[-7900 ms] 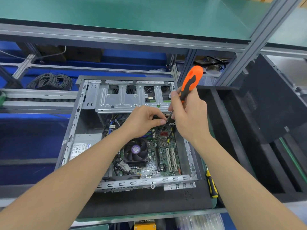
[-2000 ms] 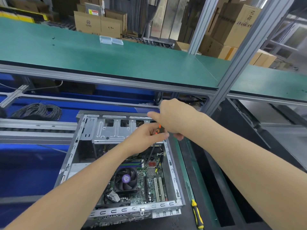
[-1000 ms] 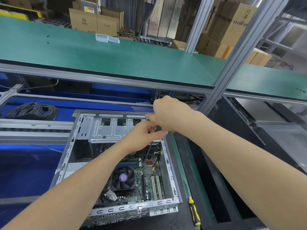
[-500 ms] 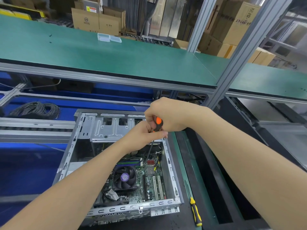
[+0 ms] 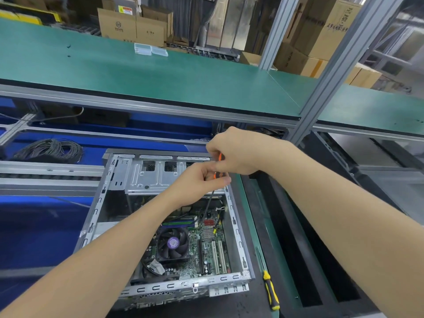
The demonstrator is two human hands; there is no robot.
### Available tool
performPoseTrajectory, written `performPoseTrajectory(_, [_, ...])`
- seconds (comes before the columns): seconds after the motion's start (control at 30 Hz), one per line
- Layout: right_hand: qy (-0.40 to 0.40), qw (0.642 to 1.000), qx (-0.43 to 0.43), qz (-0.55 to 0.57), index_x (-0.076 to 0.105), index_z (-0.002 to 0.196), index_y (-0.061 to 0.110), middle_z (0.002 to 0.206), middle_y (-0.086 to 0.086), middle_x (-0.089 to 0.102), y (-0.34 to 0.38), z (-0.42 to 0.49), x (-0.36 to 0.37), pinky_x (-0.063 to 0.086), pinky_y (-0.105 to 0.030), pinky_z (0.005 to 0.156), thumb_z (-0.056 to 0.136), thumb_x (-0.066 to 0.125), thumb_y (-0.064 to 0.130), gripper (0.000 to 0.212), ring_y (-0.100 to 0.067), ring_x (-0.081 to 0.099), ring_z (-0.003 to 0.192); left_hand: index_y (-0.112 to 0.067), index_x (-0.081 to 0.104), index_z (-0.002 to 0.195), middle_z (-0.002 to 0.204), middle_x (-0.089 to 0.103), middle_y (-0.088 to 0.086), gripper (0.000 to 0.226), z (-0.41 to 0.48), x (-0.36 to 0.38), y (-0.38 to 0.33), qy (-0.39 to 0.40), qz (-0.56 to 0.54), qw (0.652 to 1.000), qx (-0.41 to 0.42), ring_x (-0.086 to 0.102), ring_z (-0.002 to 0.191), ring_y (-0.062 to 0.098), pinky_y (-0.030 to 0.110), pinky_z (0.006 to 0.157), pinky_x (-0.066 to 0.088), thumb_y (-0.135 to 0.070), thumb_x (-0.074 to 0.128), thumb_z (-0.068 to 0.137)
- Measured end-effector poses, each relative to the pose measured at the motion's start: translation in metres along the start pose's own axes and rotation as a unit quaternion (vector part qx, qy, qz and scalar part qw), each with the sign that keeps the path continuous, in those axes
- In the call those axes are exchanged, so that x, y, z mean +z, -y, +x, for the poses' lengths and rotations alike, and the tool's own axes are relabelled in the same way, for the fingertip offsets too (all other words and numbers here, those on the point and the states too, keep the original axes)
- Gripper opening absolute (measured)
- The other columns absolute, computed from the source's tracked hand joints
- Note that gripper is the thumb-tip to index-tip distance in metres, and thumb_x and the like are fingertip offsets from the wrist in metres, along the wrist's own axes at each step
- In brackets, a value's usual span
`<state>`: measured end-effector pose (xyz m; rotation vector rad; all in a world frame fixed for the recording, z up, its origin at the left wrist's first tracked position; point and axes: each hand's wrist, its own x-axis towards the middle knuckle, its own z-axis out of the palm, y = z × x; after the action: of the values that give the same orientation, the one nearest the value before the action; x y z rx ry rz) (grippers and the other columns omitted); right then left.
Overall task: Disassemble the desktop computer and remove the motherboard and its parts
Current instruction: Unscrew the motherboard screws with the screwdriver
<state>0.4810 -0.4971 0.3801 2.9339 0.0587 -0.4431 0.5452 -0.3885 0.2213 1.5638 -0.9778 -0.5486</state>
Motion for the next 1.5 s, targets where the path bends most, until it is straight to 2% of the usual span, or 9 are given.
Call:
performPoseTrajectory(0.13, [0.024, 0.997, -0.076, 0.012, 0.058, 0.074, 0.032, 0.078, 0.012, 0.058, -0.003, -0.004, -0.003, 0.046, -0.029, 0.062, 0.082, 0.066, 0.003, 0.031, -0.011, 0.057, 0.077, -0.040, 0.062, 0.066, 0.058, 0.026, -0.012, 0.026, -0.001, -0.003, -0.001, 0.006, -0.006, 1.000, 0.002, 0.041, 0.063, 0.014, 0.038, 0.064, 0.036, -0.053, 0.076, 0.084])
performPoseTrajectory(0.33, [0.011, 0.997, -0.068, 0.042, 0.065, 0.081, 0.028, 0.085, 0.012, 0.060, 0.001, -0.001, 0.005, 0.053, -0.034, 0.069, 0.080, 0.064, 0.001, 0.027, -0.015, 0.059, 0.086, -0.045, 0.073, 0.073, 0.052, 0.048, -0.022, 0.032, -0.001, 0.002, -0.001, 0.032, -0.007, 0.999, 0.027, 0.045, 0.049, -0.004, 0.012, 0.054, 0.035, -0.029, 0.067, 0.101])
performPoseTrajectory(0.47, [0.029, 0.999, -0.036, 0.013, 0.063, 0.103, 0.026, 0.092, 0.008, 0.064, -0.004, -0.008, -0.004, 0.054, -0.038, 0.072, 0.089, 0.065, 0.033, 0.016, -0.015, 0.062, 0.086, -0.041, 0.073, 0.078, 0.053, 0.037, -0.015, 0.026, 0.001, 0.006, -0.002, 0.026, -0.030, 0.999, 0.015, 0.029, 0.047, 0.006, 0.020, 0.048, 0.026, -0.029, 0.068, 0.100])
performPoseTrajectory(0.63, [-0.038, 0.990, 0.133, -0.011, 0.050, 0.074, 0.012, 0.059, -0.003, 0.053, 0.012, -0.003, 0.006, 0.036, -0.026, 0.043, 0.100, 0.046, 0.063, 0.057, -0.015, 0.051, 0.041, -0.020, 0.074, 0.102, 0.056, 0.051, -0.019, 0.021, 0.003, 0.008, 0.002, 0.014, 0.007, 1.000, 0.025, 0.034, 0.046, 0.002, 0.010, 0.047, 0.027, -0.039, 0.067, 0.099])
performPoseTrajectory(0.7, [-0.044, 0.995, 0.087, 0.027, 0.055, 0.082, 0.011, 0.072, -0.005, 0.061, 0.013, 0.000, 0.011, 0.047, -0.030, 0.049, 0.102, 0.054, 0.046, 0.040, -0.019, 0.060, 0.055, -0.017, 0.073, 0.107, 0.068, 0.063, -0.007, 0.024, 0.002, 0.007, 0.006, 0.012, -0.003, 0.999, 0.033, 0.036, 0.048, 0.002, 0.009, 0.050, 0.028, -0.039, 0.068, 0.098])
performPoseTrajectory(0.8, [-0.081, 0.994, -0.009, 0.071, 0.065, 0.097, 0.019, 0.094, 0.006, 0.063, 0.003, -0.004, 0.012, 0.056, -0.036, 0.073, 0.093, 0.065, 0.031, 0.012, -0.020, 0.064, 0.086, -0.025, 0.071, 0.092, 0.056, 0.034, -0.003, 0.020, -0.002, 0.001, 0.013, -0.004, -0.002, 1.000, 0.009, 0.027, 0.053, 0.014, 0.028, 0.057, 0.026, -0.045, 0.072, 0.091])
performPoseTrajectory(1.07, [-0.169, 0.875, 0.016, 0.454, 0.066, 0.085, 0.024, 0.078, 0.004, 0.072, -0.001, 0.002, 0.075, 0.055, -0.036, 0.063, 0.081, 0.071, 0.020, 0.008, -0.016, 0.069, 0.071, -0.038, 0.067, 0.101, 0.055, 0.031, -0.008, 0.006, -0.024, -0.011, 0.049, 0.015, 0.118, 0.991, -0.057, 0.031, 0.051, 0.012, 0.024, 0.052, 0.023, -0.037, 0.070, 0.096])
performPoseTrajectory(1.2, [-0.184, 0.881, 0.067, 0.430, 0.063, 0.088, 0.023, 0.070, 0.004, 0.073, 0.015, 0.005, 0.124, 0.060, -0.040, 0.069, 0.099, 0.055, 0.051, 0.031, -0.008, 0.068, 0.058, -0.035, 0.067, 0.107, 0.047, 0.037, -0.012, 0.025, -0.037, -0.013, 0.068, 0.017, 0.163, 0.979, -0.121, 0.033, 0.046, 0.007, 0.030, 0.054, 0.025, -0.017, 0.070, 0.089])
performPoseTrajectory(1.5, [-0.257, 0.849, 0.092, 0.453, 0.063, 0.082, 0.011, 0.061, 0.004, 0.072, 0.002, -0.003, 0.121, 0.060, -0.032, 0.067, 0.105, 0.048, 0.046, 0.045, -0.011, 0.071, 0.053, -0.043, 0.067, 0.083, 0.047, 0.055, -0.015, 0.029, -0.056, -0.009, 0.101, 0.002, 0.297, 0.940, -0.170, 0.053, 0.050, 0.004, 0.013, 0.049, 0.036, -0.015, 0.063, 0.087])
